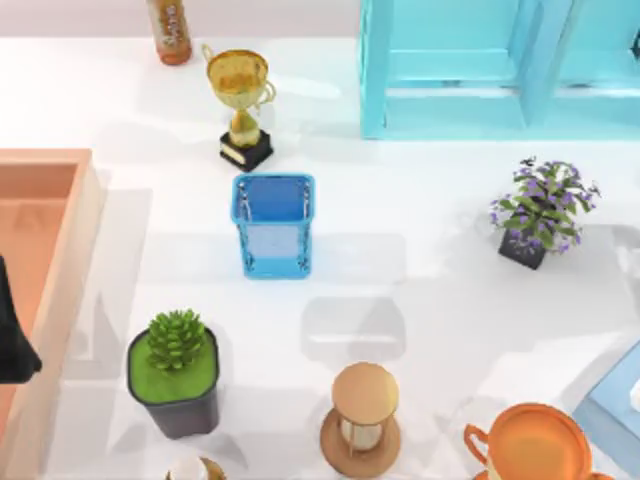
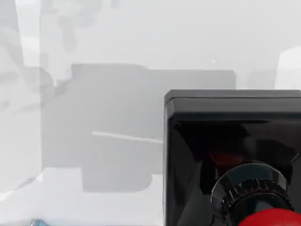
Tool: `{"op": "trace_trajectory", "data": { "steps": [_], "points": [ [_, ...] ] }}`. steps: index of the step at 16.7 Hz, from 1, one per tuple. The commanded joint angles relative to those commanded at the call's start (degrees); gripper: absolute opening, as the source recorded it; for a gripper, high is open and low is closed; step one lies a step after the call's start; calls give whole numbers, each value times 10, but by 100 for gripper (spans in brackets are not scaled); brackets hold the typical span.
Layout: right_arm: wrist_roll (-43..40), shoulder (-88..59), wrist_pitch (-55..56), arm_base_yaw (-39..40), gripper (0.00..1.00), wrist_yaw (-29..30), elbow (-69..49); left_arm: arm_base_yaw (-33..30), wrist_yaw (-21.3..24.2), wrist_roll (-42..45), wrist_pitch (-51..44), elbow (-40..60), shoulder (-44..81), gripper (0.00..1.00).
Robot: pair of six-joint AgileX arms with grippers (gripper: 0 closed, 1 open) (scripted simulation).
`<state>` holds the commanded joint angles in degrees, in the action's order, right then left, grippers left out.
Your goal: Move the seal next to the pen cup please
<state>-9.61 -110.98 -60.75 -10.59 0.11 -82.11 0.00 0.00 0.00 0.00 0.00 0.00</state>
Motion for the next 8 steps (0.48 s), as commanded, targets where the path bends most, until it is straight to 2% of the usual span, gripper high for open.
{"op": "trace_trajectory", "data": {
  "steps": [5,8],
  "points": [
    [112,29,-170,114,0,0,-124,0,0,0,0,0,0,100],
    [163,46,-228,164,0,0,-175,0,0,0,0,0,0,100]
  ]
}}
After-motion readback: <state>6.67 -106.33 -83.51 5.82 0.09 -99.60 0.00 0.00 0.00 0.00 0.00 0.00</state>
